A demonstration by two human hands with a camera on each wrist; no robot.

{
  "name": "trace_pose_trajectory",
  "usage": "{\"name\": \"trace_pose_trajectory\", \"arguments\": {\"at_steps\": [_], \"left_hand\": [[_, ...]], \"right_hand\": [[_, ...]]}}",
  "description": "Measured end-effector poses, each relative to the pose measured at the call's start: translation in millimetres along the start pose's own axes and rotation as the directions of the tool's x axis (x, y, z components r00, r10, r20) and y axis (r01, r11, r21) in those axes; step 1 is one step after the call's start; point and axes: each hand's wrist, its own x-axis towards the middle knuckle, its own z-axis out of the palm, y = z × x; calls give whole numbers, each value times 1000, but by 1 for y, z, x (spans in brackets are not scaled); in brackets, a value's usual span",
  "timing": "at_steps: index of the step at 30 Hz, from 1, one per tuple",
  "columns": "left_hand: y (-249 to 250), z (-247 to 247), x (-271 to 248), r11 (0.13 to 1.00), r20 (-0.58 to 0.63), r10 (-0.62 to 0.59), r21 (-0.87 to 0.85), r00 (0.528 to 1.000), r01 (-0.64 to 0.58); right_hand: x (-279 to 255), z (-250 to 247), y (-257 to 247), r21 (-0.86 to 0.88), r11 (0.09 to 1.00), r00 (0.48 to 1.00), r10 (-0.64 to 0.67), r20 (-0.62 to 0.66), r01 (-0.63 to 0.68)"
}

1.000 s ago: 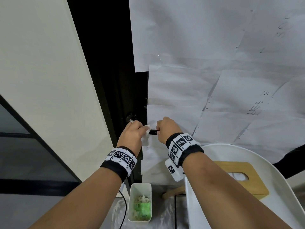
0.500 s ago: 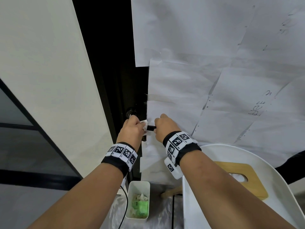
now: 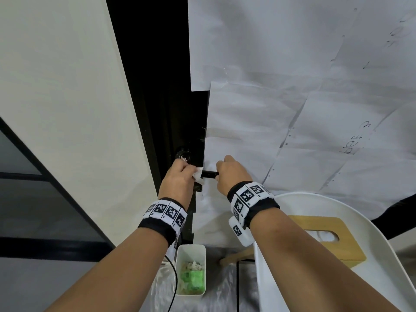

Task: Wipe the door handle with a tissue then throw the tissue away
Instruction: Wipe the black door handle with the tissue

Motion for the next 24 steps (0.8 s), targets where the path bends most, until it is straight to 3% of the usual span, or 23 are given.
{"name": "trace_pose_trajectory", "arguments": {"at_steps": [6, 9, 11, 15, 19, 24], "left_hand": [[-15, -3, 1, 999, 104, -44, -26, 994, 47], [-24, 2, 0, 944, 57, -237, -224, 970, 243], [-28, 4, 0, 918, 42, -302, -256, 952, 302], [-25, -3, -4, 967, -80, -189, -190, 979, 171], [-19, -10, 2, 935, -66, -313, -197, 947, 295], [-15, -4, 3, 936, -117, -321, -191, 940, 296]], "right_hand": [[-1, 3, -3, 21, 998, 998, 65, -13, -65], [-1, 5, -5, 24, 996, 996, 81, -23, -81], [-1, 5, -6, 23, 996, 996, 84, -27, -84], [-1, 5, -6, 20, 996, 996, 90, -21, -90], [0, 4, -5, 19, 997, 997, 73, -11, -72], [1, 3, -1, 17, 999, 999, 40, 13, -41]]}}
